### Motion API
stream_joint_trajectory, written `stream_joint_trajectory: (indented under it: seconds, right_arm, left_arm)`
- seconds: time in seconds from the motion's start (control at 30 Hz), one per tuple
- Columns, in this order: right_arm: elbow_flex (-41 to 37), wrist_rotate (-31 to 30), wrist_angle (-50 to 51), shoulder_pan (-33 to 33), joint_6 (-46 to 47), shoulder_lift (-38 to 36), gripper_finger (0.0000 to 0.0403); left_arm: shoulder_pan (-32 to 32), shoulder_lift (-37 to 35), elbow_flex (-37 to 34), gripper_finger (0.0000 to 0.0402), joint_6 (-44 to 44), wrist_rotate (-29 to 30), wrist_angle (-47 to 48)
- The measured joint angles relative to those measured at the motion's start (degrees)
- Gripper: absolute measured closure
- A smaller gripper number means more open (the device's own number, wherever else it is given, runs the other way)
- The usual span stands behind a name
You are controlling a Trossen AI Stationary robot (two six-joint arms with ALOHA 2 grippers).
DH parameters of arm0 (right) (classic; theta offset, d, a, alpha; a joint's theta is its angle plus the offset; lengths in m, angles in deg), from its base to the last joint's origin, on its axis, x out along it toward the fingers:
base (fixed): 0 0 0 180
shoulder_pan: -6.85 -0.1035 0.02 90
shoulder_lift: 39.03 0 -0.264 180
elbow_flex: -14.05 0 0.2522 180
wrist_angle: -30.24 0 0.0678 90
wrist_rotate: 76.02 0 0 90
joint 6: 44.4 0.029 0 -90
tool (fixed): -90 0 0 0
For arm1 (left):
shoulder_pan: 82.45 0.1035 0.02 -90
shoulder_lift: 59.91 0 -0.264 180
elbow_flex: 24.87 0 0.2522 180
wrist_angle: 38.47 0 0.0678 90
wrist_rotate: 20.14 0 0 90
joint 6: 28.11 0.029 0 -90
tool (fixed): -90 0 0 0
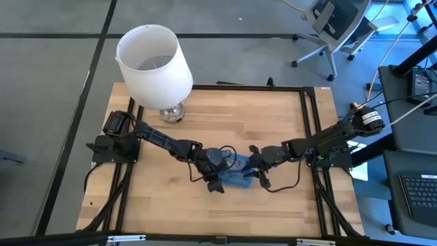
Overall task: Pick & place school supplies into a supply box
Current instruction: Close the blue supply box
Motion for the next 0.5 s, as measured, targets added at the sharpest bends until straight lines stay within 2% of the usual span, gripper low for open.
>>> stream_joint_trajectory:
  seconds: [0.1,0.2,0.37,0.5]
  right_arm:
    - [2.73,0.02,6.44,-0.03,-0.01,-0.3,0.0279]
    - [5.03,0.07,10.92,-0.97,-2.56,-0.33,0.0279]
    - [7.62,-4.57,14.48,-2.21,-7.33,-0.38,0.0279]
    - [7.98,-6.38,14.59,-2.27,-7.51,-0.4,0.0279]
  left_arm:
    - [0.25,-0.04,0.0,0.0233,0.86,0.47,-0.42]
    - [-0.88,-0.84,0.01,0.0233,5.45,2.07,-0.73]
    - [-5.23,-0.58,-0.02,0.0233,11.65,11.15,0.05]
    - [-9.18,-0.37,-0.02,0.0233,12.44,23.54,1.41]
